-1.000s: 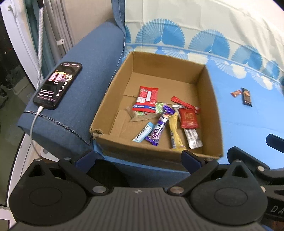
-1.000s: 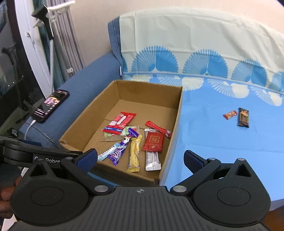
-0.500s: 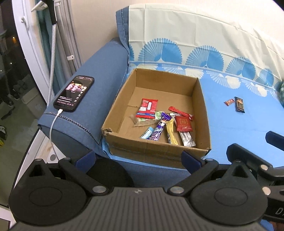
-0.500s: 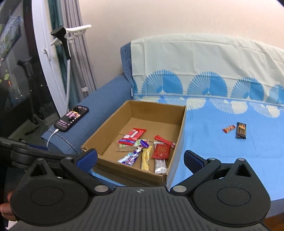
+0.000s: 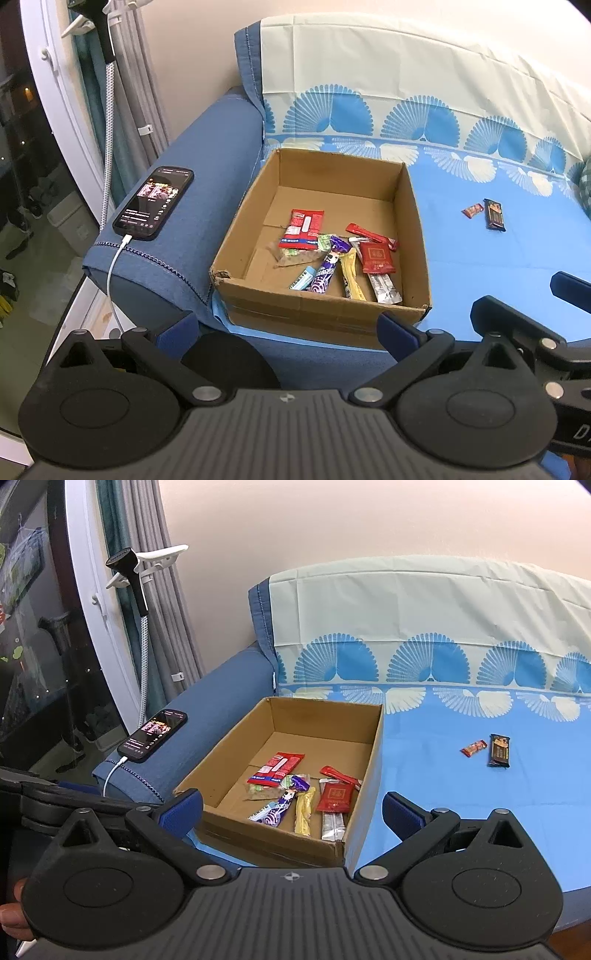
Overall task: Organize snacks
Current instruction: 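Lift both tools away from the box, then move left tool to the small red candy while right tool approaches the dark biscuit pack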
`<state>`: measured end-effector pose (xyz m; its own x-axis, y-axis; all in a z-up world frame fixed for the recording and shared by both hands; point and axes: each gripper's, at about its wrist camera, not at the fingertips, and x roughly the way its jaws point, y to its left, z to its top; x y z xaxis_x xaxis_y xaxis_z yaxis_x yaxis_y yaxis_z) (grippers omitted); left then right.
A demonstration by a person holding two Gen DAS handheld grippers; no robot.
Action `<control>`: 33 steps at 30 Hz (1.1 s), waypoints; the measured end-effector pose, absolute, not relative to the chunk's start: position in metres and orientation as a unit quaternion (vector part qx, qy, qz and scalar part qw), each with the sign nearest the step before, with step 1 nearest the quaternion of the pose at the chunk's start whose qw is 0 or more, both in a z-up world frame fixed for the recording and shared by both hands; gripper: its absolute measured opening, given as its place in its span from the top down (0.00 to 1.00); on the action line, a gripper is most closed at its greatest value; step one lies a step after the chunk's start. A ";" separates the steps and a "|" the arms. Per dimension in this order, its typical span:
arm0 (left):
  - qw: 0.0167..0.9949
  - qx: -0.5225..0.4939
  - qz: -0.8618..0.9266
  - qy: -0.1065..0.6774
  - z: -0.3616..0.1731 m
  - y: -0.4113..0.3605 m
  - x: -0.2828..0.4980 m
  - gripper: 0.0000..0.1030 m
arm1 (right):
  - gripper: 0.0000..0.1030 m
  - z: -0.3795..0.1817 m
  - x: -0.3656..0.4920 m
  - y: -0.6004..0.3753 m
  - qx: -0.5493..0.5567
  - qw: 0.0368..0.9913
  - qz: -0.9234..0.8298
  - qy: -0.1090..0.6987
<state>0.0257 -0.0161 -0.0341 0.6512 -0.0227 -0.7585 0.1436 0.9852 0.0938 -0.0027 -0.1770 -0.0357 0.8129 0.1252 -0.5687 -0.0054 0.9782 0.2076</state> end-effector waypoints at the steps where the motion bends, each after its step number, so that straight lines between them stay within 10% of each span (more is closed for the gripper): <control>1: 0.905 0.074 -0.045 0.416 -0.034 -0.017 0.026 0.00 | 0.01 -0.036 -0.002 -0.178 0.100 0.947 0.035 0.304; 16: 0.887 0.107 -0.056 0.446 -0.051 -0.058 0.050 0.00 | 0.01 -0.058 0.011 -0.209 0.141 0.936 0.024 0.323; 33: 0.846 0.214 -0.173 0.456 -0.107 -0.296 0.149 0.00 | 0.01 -0.110 0.030 -0.410 0.173 0.910 -0.193 0.322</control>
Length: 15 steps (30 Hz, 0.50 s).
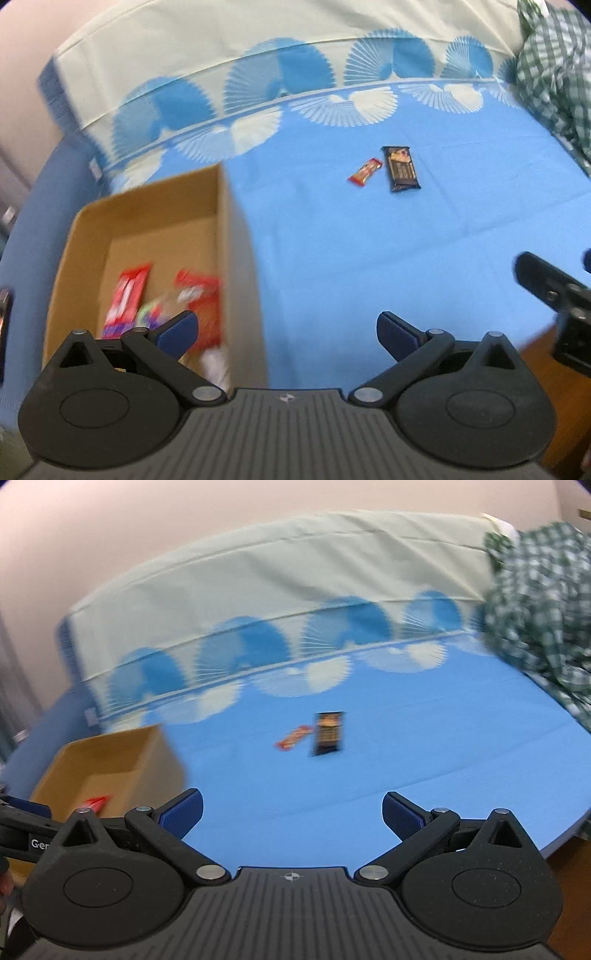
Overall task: Organize snacks
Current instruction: 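Move left tool to the small red candy while right tool approaches the dark biscuit pack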
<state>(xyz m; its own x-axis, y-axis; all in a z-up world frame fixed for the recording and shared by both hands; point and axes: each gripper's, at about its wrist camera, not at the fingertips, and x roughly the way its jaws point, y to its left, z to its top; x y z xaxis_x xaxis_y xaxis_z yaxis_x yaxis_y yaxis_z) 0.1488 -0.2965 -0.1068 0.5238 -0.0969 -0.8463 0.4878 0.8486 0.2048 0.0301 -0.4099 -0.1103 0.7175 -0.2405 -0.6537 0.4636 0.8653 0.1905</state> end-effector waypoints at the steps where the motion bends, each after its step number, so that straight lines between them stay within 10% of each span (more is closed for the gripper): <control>1: 0.844 0.220 -0.173 0.457 -0.114 -0.310 0.160 0.00 | 0.01 -0.116 0.036 -0.424 0.179 0.907 -0.203 0.324; 15: 0.822 0.291 -0.215 0.440 -0.252 -0.479 0.363 0.00 | 0.01 -0.258 0.183 -0.561 0.159 0.874 -0.225 0.401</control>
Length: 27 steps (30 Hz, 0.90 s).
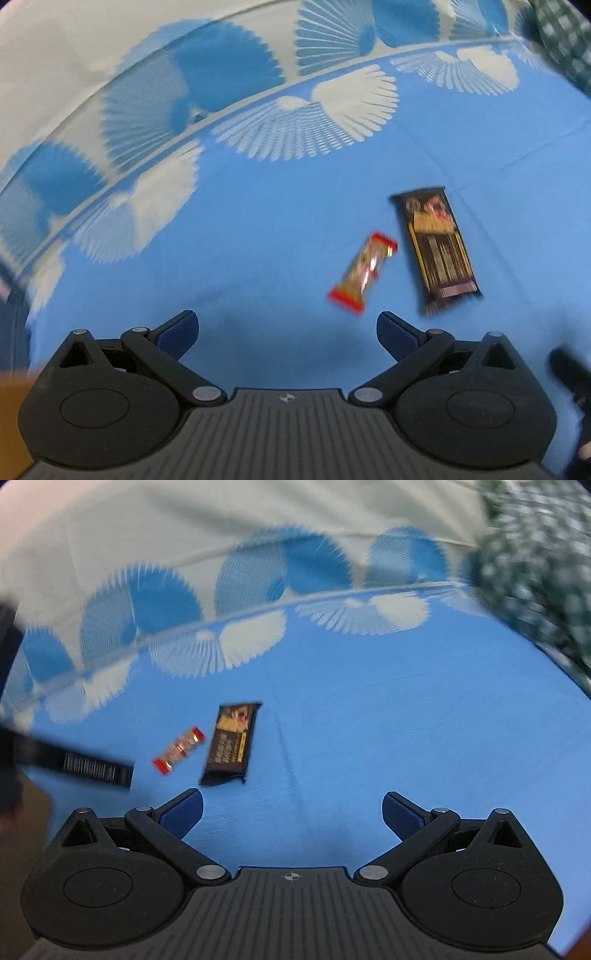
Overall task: Organize snacks
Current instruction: 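Move left tool to the small red candy while right tool approaches the dark biscuit pack, then grasp the small red candy with left tool while right tool grasps the dark biscuit pack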
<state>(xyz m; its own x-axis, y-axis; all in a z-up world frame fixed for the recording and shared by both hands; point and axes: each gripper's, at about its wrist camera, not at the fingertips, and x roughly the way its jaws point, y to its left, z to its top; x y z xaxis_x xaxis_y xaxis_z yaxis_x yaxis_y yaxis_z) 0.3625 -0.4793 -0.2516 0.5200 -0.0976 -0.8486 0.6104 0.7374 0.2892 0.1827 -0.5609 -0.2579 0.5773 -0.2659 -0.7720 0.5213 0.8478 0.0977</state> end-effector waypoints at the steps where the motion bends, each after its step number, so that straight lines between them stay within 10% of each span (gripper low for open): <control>1: 0.817 0.295 -0.228 0.440 -0.258 -0.486 0.371 0.00 | 0.01 -0.268 0.194 -0.563 0.151 0.871 -0.221 0.412; 18: 0.773 0.301 -0.311 0.464 -0.300 -0.503 0.442 0.08 | 0.01 -0.346 0.315 -0.553 0.068 0.891 -0.176 0.412; 22: 0.755 0.272 -0.338 0.492 -0.296 -0.506 0.441 0.80 | 0.36 -0.345 0.306 -0.558 0.056 0.902 -0.165 0.396; 23: 0.759 0.261 -0.328 0.498 -0.295 -0.503 0.441 0.81 | 0.58 -0.343 0.302 -0.556 0.049 0.905 -0.158 0.391; 27: 0.770 0.240 -0.295 0.513 -0.291 -0.486 0.425 0.82 | 0.60 -0.337 0.289 -0.552 0.049 0.901 -0.162 0.399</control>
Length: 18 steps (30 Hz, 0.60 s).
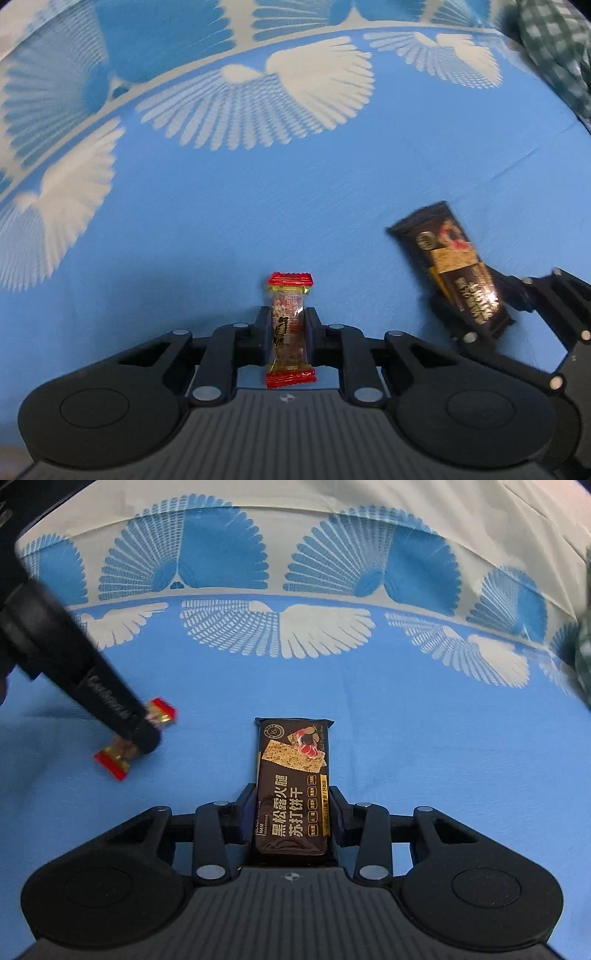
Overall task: Organize snacks
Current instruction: 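Grasp the small red candy with left tool while right tool grasps the dark biscuit pack, then carry the red candy with left tool while right tool carries the biscuit pack over the box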
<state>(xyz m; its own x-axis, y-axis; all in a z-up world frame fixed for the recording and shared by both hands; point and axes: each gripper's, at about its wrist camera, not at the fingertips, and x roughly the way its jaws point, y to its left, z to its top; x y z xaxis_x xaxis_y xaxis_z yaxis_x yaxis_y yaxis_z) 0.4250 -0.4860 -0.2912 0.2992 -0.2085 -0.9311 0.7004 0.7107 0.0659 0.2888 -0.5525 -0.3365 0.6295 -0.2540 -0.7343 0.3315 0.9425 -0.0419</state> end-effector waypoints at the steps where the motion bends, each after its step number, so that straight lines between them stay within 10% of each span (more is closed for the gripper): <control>1: 0.771 0.236 -0.291 0.515 -0.287 -0.480 0.418 0.82 | 0.60 -0.334 0.285 -0.552 0.063 0.898 -0.167 0.402; 18: 0.817 0.174 -0.277 0.475 -0.148 -0.356 0.237 0.82 | 0.60 -0.188 0.140 -0.461 0.154 0.910 -0.183 0.337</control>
